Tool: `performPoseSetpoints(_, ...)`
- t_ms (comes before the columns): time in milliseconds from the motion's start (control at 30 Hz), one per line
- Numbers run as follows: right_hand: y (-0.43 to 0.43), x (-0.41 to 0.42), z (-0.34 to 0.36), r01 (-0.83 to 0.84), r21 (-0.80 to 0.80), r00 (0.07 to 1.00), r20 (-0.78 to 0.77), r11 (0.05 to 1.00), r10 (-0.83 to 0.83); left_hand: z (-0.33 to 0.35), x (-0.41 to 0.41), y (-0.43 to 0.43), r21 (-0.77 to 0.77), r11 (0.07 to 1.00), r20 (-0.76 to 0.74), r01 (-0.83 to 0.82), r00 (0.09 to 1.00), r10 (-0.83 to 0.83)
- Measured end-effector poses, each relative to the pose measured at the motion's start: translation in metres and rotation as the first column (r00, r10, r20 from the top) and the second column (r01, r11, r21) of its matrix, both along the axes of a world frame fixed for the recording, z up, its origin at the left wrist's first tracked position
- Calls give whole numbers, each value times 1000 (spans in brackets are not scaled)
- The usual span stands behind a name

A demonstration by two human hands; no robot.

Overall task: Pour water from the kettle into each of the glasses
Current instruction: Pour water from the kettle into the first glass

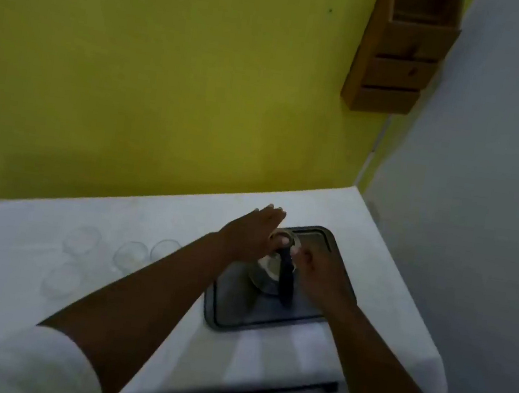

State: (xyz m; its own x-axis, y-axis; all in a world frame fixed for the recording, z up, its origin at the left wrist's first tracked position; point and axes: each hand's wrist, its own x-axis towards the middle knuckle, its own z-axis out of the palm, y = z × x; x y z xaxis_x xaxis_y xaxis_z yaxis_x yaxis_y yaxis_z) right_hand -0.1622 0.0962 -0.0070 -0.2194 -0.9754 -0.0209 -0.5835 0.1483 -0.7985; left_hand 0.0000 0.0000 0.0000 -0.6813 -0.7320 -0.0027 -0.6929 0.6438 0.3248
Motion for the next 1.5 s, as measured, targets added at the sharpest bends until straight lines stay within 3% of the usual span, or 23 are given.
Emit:
performPoseSetpoints(200,21,8,-53,81,240,968,211,967,-134,-29,-3,20,7,992,-16,125,992,-125)
performPoseSetpoints(333,22,12,-64,43,303,873,452,952,-184,-32,-6,23,25,987,5,159,987,-160)
performPoseSetpoints(433,27,15,-70,40,263,786,588,964,-192,-38,-8,29,18,980,14,197,980,-197)
performPoseSetpoints(800,14,0,-75,321,250,777,482,913,-405,-42,-27,42,-73,984,37,165,986,-163)
performPoseSetpoints(933,4,-13,-66,254,198,825,466,947,-319,-38,-32,45,-165,980,88,115,991,-102)
performPoseSetpoints(1233,-24,-1,-10,166,-27,855,503,986,-130,5,-5,56,-329,943,-45,-50,998,38)
performPoseSetpoints(1500,-52,51,17,0,-92,874,484,996,45,35,47,67,-382,895,-58,-232,972,227)
